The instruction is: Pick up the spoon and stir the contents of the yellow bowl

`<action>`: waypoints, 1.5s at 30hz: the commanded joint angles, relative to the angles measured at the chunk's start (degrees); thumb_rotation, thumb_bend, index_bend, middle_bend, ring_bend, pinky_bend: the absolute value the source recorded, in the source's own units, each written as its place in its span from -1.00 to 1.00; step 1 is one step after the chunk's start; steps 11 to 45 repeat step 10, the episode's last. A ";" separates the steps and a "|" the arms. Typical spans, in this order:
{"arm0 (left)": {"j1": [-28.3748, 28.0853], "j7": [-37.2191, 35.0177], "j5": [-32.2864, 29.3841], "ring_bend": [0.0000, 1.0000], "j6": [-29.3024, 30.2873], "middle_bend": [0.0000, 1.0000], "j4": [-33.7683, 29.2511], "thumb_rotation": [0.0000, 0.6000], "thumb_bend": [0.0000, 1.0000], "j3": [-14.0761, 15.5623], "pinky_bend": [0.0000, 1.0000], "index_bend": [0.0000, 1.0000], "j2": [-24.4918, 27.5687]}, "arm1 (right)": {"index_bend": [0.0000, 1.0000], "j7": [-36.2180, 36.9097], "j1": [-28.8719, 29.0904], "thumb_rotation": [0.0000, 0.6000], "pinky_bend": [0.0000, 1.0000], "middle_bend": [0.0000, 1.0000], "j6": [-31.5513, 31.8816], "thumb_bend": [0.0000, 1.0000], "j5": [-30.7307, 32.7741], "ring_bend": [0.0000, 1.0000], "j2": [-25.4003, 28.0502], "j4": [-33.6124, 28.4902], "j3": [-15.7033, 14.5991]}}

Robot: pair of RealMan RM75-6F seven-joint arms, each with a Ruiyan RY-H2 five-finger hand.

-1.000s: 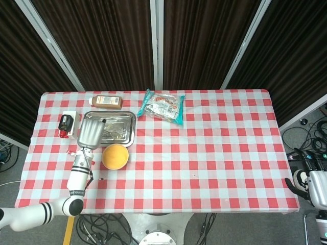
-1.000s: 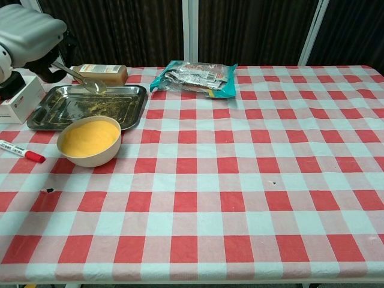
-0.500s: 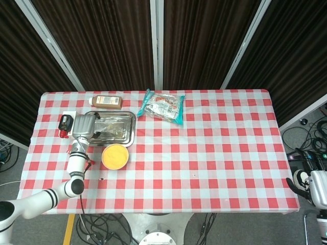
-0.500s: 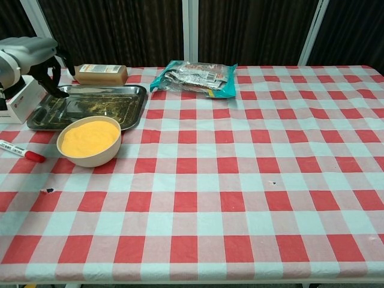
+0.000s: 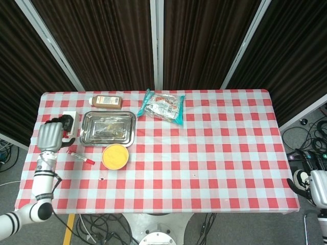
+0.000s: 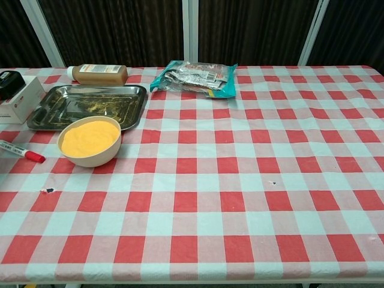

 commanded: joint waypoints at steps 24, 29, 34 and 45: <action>18.27 -11.43 16.03 -0.52 20.10 -0.33 -4.68 1.00 -0.60 12.60 -0.47 -0.36 8.41 | -0.78 -0.54 -1.08 1.00 -0.76 -0.63 2.55 -0.61 -1.66 -1.00 -2.60 1.50 -0.70; 18.27 -11.43 16.03 -0.52 20.10 -0.33 -4.68 1.00 -0.60 12.60 -0.47 -0.36 8.41 | -0.78 -0.54 -1.08 1.00 -0.76 -0.63 2.55 -0.61 -1.66 -1.00 -2.60 1.50 -0.70; 18.27 -11.43 16.03 -0.52 20.10 -0.33 -4.68 1.00 -0.60 12.60 -0.47 -0.36 8.41 | -0.78 -0.54 -1.08 1.00 -0.76 -0.63 2.55 -0.61 -1.66 -1.00 -2.60 1.50 -0.70; 18.27 -11.43 16.03 -0.52 20.10 -0.33 -4.68 1.00 -0.60 12.60 -0.47 -0.36 8.41 | -0.78 -0.54 -1.08 1.00 -0.76 -0.63 2.55 -0.61 -1.66 -1.00 -2.60 1.50 -0.70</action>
